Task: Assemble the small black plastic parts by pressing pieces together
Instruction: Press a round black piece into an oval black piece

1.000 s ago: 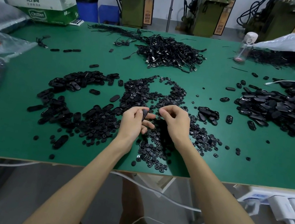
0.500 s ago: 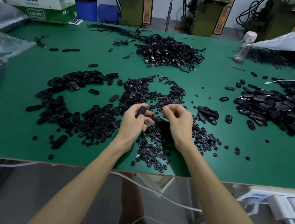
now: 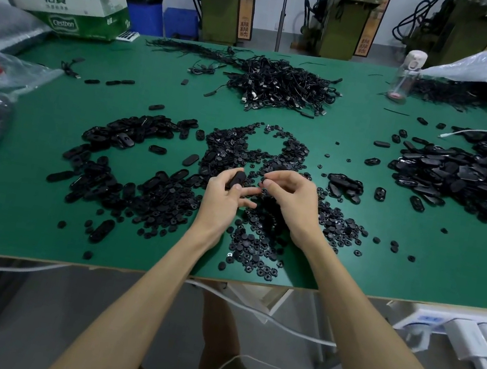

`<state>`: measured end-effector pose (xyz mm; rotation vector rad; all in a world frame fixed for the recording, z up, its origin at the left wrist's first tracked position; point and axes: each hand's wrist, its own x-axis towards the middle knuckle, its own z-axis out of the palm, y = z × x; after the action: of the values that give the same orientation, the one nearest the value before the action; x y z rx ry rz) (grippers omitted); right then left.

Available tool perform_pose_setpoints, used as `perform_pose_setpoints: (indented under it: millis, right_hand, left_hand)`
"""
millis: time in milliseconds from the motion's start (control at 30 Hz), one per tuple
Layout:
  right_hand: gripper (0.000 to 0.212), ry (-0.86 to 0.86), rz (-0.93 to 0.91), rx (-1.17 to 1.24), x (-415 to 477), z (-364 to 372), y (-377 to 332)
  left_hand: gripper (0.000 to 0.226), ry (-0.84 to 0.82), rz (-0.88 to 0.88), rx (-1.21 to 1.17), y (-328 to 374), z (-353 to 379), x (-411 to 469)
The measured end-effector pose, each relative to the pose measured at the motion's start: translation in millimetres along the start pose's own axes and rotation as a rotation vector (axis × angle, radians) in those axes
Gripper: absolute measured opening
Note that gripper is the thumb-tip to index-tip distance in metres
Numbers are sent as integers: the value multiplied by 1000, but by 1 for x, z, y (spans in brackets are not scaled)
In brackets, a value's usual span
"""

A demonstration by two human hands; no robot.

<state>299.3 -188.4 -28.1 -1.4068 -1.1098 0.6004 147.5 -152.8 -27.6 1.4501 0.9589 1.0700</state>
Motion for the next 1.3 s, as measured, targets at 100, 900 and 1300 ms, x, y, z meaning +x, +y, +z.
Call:
perform_pose_setpoints:
  millis: [100,900,1300]
  right_hand:
    - [8,-12,0,21,0,0,0]
    - [8,-66,3,86,0,1,2]
    - [9,-80,2,138,-1,-1,0]
  left_hand:
    - [38,5,4,-2,1,0,-1]
    - [24,31,35,-111,-3,-1,-1]
    - [24,41,25,-80,-11,-2,3]
